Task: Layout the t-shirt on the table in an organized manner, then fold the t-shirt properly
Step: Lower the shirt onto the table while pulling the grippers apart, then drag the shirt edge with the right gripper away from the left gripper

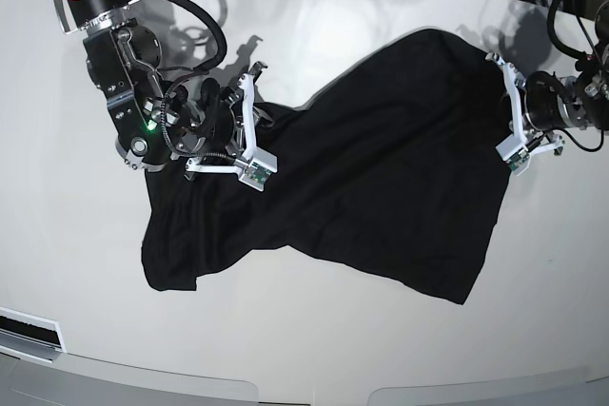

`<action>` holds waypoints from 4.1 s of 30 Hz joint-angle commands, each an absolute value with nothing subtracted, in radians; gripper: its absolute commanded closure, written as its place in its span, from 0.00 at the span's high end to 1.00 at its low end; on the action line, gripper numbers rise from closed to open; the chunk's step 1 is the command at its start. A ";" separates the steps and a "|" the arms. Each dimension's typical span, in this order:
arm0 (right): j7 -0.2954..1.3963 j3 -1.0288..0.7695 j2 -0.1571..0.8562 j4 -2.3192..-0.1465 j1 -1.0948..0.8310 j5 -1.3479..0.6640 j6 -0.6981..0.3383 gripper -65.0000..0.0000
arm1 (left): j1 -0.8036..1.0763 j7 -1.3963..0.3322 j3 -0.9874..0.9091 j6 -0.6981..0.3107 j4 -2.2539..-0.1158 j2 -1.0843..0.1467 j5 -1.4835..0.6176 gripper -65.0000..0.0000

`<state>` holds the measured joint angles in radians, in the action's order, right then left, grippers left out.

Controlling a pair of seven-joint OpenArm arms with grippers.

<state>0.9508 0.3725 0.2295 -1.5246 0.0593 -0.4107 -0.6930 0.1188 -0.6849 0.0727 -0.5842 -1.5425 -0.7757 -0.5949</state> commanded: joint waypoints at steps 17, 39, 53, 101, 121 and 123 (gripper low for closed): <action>0.875 0.361 0.236 -1.407 0.083 -0.373 -0.677 0.52 | 0.107 -0.670 0.064 -0.584 -1.555 -0.795 -0.616 0.00; 1.314 0.359 0.495 -1.946 0.007 -0.894 -0.698 0.00 | 0.102 -0.682 0.064 -0.584 -1.555 -0.801 -0.575 0.00; 1.305 0.360 0.733 -1.961 -0.045 -0.776 -0.698 0.00 | 0.054 -0.682 0.064 -0.582 -1.555 -0.910 -0.551 0.00; 1.091 0.360 0.662 -2.184 -0.239 -0.754 -0.589 0.52 | 0.018 -0.651 0.063 -0.474 -1.549 -0.972 -0.567 0.00; 0.934 0.360 0.344 -1.711 -0.350 -0.088 -0.222 0.53 | -0.030 -0.710 0.028 -0.305 -1.549 -0.903 -0.529 0.17; 0.958 0.360 0.344 -1.700 -0.349 -0.065 -0.189 0.53 | -0.030 -0.729 0.028 -0.305 -1.549 -0.903 -0.529 0.32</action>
<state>0.8982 0.3649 0.3294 -1.7123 -0.3462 -0.1123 -0.2085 -0.0139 -0.7460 0.0444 -0.3092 -1.5372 -0.8814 -0.5240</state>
